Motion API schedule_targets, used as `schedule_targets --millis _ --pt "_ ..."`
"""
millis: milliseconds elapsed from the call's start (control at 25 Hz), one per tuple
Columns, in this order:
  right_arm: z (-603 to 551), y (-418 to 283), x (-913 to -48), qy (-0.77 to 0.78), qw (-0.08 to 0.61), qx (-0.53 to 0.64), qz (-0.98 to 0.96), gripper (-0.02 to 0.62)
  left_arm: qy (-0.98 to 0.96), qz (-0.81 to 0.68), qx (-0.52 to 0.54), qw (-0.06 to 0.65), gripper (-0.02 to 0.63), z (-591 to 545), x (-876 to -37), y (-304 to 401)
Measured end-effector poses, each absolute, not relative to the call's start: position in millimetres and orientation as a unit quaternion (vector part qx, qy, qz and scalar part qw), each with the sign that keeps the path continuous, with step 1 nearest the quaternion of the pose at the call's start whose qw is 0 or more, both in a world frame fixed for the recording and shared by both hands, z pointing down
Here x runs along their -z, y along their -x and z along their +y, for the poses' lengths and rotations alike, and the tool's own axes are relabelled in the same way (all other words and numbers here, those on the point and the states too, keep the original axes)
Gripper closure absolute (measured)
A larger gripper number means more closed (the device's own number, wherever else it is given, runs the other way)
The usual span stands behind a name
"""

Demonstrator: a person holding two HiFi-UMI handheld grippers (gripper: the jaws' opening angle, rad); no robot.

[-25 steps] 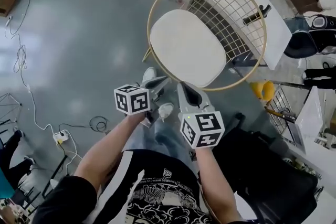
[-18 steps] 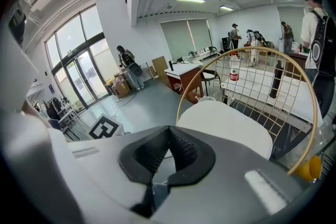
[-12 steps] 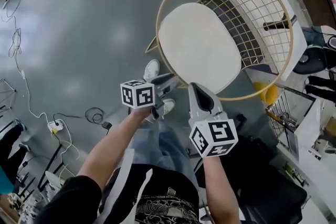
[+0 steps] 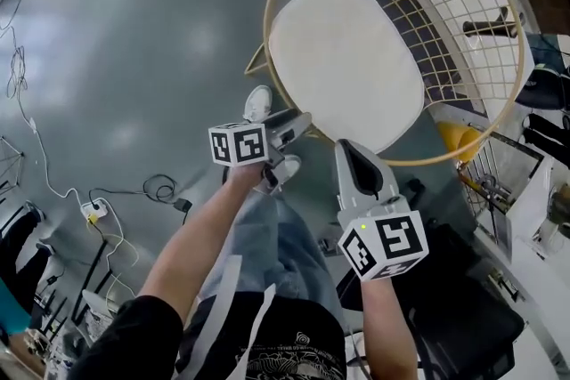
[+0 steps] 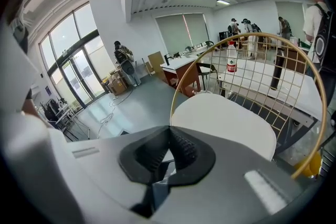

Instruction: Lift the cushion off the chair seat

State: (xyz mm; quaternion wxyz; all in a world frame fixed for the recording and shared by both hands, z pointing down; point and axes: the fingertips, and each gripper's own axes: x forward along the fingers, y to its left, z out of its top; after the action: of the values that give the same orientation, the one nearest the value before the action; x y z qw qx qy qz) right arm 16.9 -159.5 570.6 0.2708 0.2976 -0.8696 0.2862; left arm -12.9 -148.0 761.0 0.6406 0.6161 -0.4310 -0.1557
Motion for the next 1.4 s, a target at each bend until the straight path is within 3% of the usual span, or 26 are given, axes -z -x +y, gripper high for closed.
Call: schedule_targets --millis 640,680,760,840,1400 --pt "-169 -33 -583 -0.318 0.281 -0.304 -0.853 0.6 -0.605 -0.424 0.182 0.649 0.393 -178 -770 10" --pt "-170 -34 -584 -0.319 0.281 -0.306 -0.852 0.6 -0.604 -0.423 0.183 0.651 0.405 -181 -770 9" --pt "-172 -37 -585 -0.321 0.281 -0.31 -0.85 0.6 -0.602 -0.419 0.184 0.655 0.526 -182 -769 8" --pt "-174 -41 -585 -0.322 0.282 -0.314 -0.847 0.6 -0.603 -0.414 0.186 0.656 0.546 -183 -766 7" --pt "-189 -35 -552 -0.358 0.257 -0.322 -0.838 0.6 -0.629 -0.394 0.179 0.646 0.572 -182 -683 24"
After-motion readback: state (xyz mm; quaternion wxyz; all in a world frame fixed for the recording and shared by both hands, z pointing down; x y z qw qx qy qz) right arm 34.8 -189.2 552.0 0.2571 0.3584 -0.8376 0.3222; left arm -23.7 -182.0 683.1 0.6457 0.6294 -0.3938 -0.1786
